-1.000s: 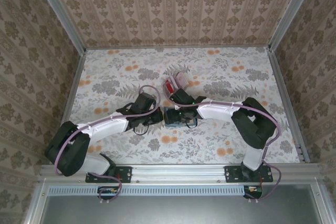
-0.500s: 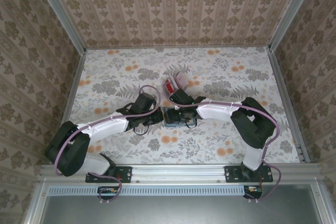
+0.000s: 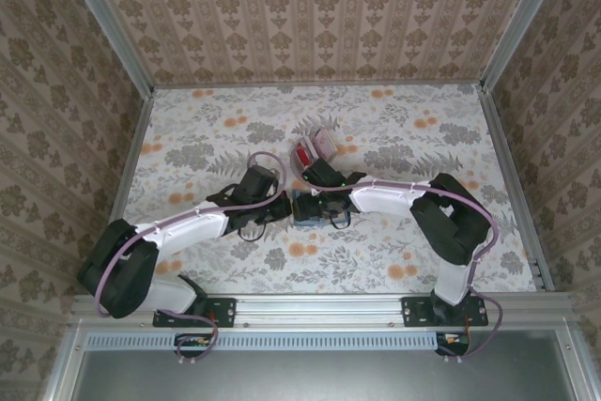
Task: Put the credit cards into the card holder
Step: Flip over the card slot on the card holder.
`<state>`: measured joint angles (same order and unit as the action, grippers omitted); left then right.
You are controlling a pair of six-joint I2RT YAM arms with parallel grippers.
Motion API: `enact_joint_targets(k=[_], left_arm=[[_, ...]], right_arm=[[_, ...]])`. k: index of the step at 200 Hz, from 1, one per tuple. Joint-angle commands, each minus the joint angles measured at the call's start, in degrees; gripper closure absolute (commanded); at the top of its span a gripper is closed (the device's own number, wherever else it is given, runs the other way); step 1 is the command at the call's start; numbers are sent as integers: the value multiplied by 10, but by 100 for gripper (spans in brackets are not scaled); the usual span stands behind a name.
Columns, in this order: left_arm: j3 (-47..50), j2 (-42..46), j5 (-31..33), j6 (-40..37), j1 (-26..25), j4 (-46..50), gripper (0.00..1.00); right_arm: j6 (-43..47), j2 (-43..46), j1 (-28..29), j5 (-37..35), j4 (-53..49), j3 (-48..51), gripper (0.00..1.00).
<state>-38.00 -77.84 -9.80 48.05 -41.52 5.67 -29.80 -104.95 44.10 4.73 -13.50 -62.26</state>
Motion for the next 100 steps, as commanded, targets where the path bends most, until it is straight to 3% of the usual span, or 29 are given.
enact_joint_targets(k=[1,42,100], left_arm=[[-9,21,-4,7,0,-5,100],[-9,21,-1,7,-1,-1,100],[-6,19,4,7,-1,3,100]], right_arm=[[1,-41,2,-23,-23,-2,28],[3,-44,3,-46,-23,8,30],[0,-21,-3,-9,3,22,36]])
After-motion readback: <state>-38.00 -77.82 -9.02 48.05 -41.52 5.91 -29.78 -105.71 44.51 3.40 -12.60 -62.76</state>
